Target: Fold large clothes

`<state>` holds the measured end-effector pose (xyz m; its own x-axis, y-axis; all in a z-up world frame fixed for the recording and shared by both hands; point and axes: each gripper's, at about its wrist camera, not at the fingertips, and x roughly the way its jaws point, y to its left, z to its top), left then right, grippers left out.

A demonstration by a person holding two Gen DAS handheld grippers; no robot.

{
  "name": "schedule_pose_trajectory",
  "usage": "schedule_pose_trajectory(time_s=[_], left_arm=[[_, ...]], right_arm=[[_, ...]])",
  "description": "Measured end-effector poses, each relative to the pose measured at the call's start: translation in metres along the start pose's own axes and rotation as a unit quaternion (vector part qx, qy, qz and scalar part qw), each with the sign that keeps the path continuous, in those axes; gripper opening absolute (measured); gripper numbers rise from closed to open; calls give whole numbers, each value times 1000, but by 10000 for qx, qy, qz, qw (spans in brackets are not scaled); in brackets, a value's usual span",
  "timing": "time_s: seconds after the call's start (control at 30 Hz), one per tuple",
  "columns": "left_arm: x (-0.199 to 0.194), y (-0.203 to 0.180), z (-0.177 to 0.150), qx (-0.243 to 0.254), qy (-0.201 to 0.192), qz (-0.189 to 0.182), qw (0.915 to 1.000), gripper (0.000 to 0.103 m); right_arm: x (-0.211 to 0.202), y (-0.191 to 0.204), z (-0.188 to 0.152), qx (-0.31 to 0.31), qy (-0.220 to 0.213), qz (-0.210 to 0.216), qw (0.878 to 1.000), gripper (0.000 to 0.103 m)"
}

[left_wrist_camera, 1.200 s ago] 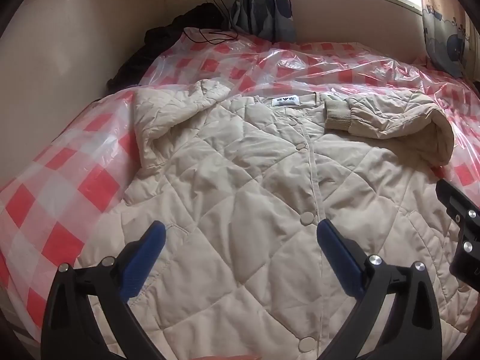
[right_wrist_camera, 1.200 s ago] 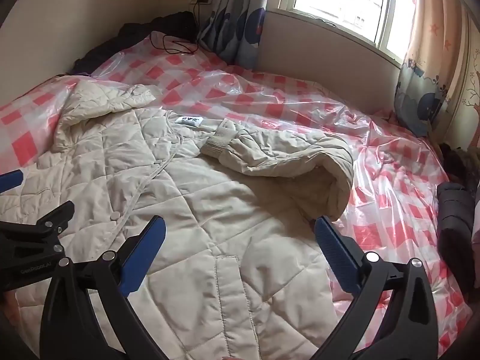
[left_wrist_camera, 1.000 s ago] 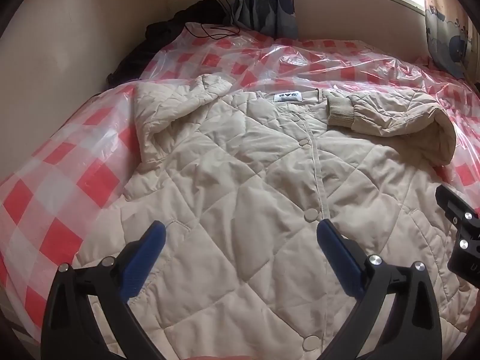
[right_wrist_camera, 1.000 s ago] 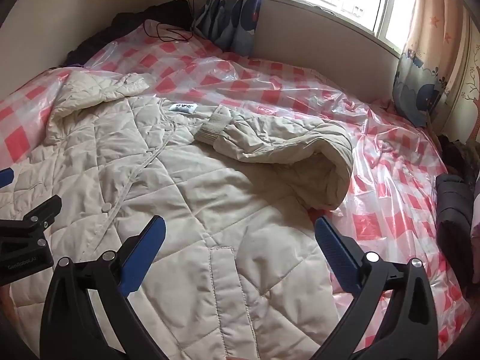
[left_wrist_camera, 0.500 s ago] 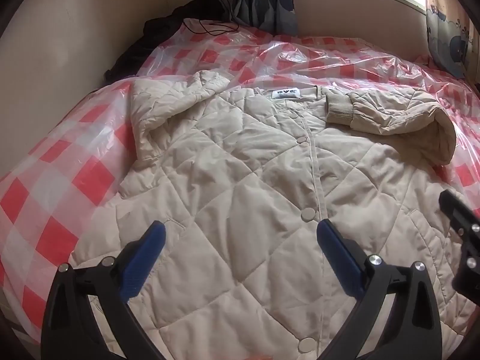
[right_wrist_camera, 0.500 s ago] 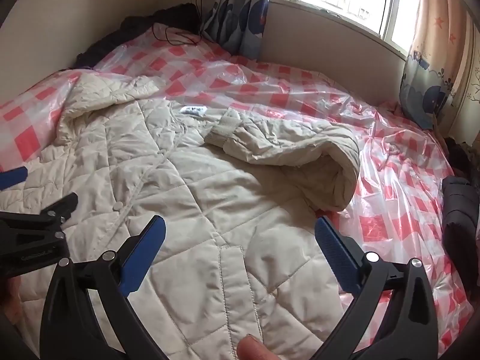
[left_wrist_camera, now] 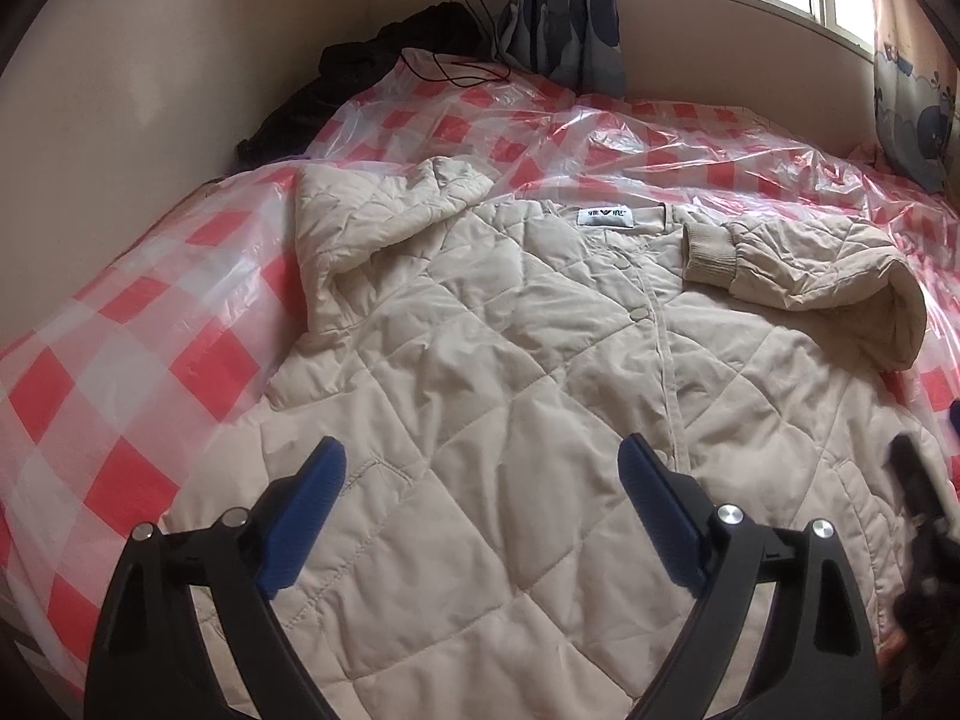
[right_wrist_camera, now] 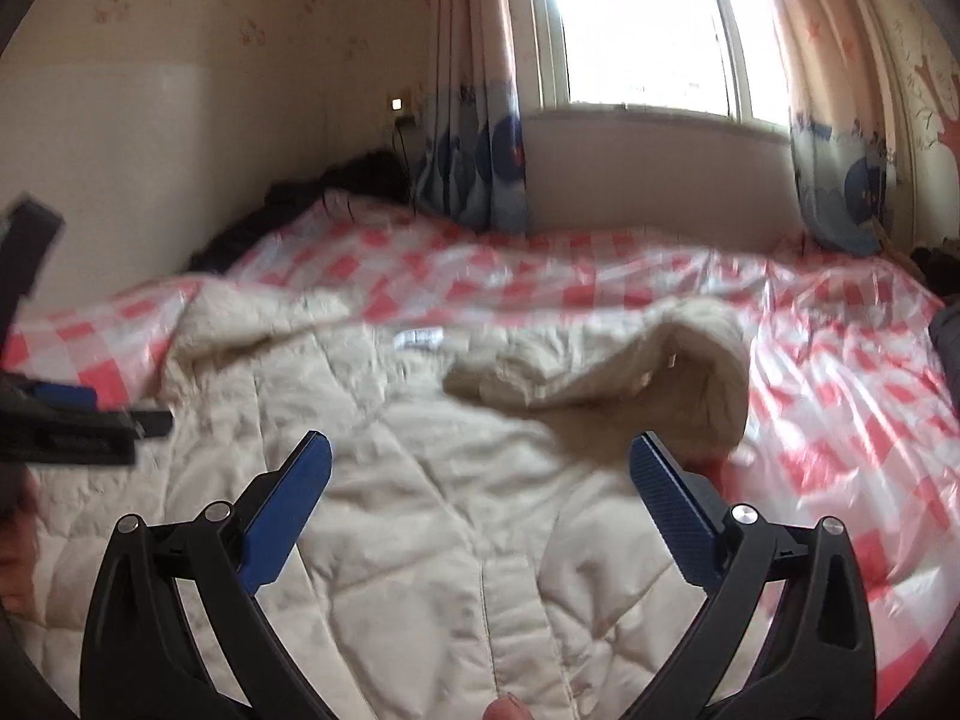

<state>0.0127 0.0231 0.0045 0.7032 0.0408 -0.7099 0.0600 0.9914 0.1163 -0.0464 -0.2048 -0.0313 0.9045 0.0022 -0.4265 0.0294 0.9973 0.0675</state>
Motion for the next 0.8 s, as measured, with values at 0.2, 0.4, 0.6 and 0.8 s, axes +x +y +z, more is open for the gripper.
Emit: schedule_pose_trajectory(time_s=[0.2,0.4,0.6,0.8], left_arm=[[-5,-3,-2,246,-69,210,9995,96],[-5,-10,-7,288,1,38,9996,96],[-3,-29,-10,418,89,-175,9989,96],[2,-47,-11,518,194,-356,9978,96]], right_arm=[[42,4,-16,-96,1467,-15,9891,96],[5,-6,23,75,746,10,9972,96],[-3,-5,35,28,610,-70,9981,96],[-8,-17,38,190,613,-108,9979,96]])
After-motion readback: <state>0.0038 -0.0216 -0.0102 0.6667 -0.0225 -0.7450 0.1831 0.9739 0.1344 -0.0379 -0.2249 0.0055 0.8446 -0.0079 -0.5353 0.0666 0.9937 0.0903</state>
